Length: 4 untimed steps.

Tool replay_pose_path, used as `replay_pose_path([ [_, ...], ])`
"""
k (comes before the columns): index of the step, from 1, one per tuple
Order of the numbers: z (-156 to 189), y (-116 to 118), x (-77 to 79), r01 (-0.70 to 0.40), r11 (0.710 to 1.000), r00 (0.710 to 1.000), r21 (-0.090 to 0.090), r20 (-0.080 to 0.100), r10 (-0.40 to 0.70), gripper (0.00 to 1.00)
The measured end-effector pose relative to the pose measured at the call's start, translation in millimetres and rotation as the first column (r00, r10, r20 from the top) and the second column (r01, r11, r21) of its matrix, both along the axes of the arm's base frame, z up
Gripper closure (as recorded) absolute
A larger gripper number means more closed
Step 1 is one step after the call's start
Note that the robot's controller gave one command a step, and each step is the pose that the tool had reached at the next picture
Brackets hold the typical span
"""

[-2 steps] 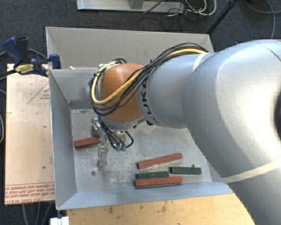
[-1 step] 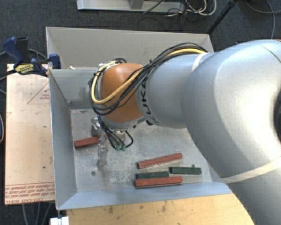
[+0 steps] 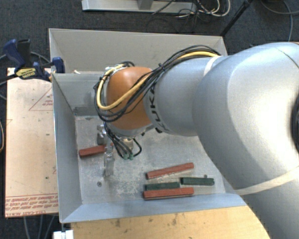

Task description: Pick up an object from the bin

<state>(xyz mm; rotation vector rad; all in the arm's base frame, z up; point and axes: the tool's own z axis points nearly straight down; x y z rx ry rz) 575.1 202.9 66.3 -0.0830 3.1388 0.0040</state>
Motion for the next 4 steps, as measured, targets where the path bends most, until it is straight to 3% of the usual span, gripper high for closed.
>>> replay_pose_path([
  [1,1,0,0.8,0.0,1.0,1.0,0.001,0.002,0.0,1.0],
  [3,72,2,3.7,0.001,1.0,1.0,0.001,0.004,-0.001,1.0],
  [4,131,2,5.5,0.002,1.0,1.0,0.002,0.007,-0.002,1.0],
])
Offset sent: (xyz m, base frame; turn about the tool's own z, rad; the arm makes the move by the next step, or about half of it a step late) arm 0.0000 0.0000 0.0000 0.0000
